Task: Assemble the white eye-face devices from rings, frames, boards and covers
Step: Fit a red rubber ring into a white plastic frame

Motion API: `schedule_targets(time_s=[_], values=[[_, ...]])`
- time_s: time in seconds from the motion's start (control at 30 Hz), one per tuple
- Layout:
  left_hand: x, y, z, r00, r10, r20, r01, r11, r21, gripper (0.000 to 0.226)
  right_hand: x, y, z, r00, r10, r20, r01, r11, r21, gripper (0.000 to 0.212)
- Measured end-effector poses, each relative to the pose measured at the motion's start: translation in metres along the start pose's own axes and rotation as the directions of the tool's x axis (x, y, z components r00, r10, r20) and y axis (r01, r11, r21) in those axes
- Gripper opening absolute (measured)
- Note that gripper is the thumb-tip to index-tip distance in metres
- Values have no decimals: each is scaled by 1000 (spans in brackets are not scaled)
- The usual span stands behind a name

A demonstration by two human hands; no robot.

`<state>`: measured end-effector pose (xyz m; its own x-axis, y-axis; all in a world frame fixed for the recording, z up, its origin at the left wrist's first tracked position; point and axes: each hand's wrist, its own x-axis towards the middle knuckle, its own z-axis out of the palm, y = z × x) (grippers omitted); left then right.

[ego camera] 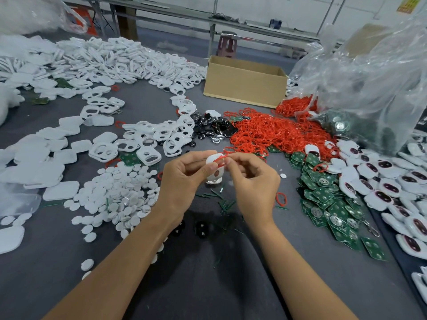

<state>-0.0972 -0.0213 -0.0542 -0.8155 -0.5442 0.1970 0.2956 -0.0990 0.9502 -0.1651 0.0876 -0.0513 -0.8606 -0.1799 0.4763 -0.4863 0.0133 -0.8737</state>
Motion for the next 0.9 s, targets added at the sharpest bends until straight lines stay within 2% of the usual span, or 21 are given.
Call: schedule_targets(time_s=[0.13, 0.37, 0.9], values=[[2, -3, 0, 999, -48, 10, 49, 998, -40, 27, 1, -1, 1, 999, -23, -49, 22, 1000, -14, 6], [3, -4, -2, 992, -93, 83, 101, 989, -105, 31, 0, 2, 2, 988, -154, 18, 155, 980, -123, 6], [4, -2, -6, 984, -132, 119, 151, 974, -169, 35, 2, 6, 1, 987, -152, 59, 158, 981, -116, 6]])
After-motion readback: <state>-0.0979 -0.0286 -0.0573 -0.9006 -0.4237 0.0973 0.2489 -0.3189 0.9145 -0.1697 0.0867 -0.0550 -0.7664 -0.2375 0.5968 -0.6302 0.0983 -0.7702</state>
